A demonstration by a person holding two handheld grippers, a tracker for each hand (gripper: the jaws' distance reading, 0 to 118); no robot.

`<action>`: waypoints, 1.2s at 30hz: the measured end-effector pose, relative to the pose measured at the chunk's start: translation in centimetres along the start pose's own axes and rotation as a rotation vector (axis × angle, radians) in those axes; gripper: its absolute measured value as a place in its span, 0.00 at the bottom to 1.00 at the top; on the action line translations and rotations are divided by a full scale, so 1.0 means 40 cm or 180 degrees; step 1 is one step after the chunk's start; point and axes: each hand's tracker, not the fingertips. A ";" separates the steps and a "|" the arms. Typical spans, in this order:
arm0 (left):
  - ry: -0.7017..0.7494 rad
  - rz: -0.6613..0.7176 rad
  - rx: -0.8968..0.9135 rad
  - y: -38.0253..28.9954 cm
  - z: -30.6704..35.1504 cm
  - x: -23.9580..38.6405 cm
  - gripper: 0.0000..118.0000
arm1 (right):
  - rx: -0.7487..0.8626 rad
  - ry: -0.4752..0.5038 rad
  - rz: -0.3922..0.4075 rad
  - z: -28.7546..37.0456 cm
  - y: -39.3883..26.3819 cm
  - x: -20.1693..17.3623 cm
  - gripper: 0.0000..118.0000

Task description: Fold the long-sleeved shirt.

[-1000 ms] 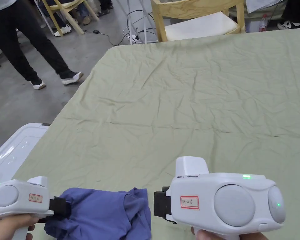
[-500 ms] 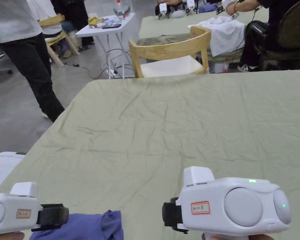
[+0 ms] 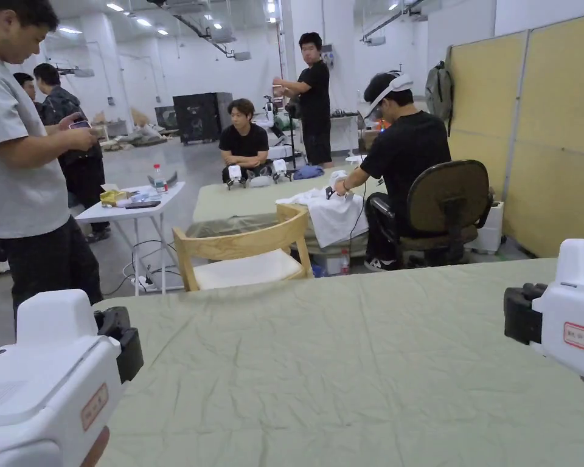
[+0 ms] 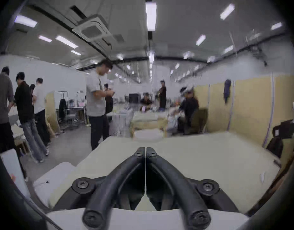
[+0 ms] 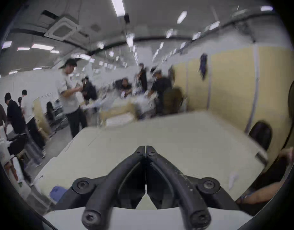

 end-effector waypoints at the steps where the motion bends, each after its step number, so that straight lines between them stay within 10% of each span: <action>1: -0.0100 0.0075 0.0052 0.014 0.021 0.049 0.00 | 0.0201 -0.0052 0.0047 0.030 0.011 0.010 0.02; 18: -0.0262 -0.0020 0.0169 -0.014 0.141 0.227 0.00 | 0.0491 0.0251 0.0427 0.108 -0.072 -0.030 0.03; 20: -0.0268 -0.0026 0.0198 -0.010 0.146 0.224 0.21 | 0.0497 0.0260 0.0442 0.103 -0.074 -0.036 0.24; 22: -0.0313 0.0035 0.0252 -0.007 0.143 0.215 0.97 | 0.0472 0.0393 0.0497 0.094 -0.073 -0.035 0.88; 23: -0.0263 0.0054 0.0253 -0.005 0.137 0.219 0.96 | 0.0437 0.0405 0.0541 0.083 -0.072 -0.038 1.00; 36: -0.0312 -0.0101 0.0328 -0.003 0.148 0.227 1.00 | 0.0551 0.0458 0.0447 0.092 -0.081 -0.042 1.00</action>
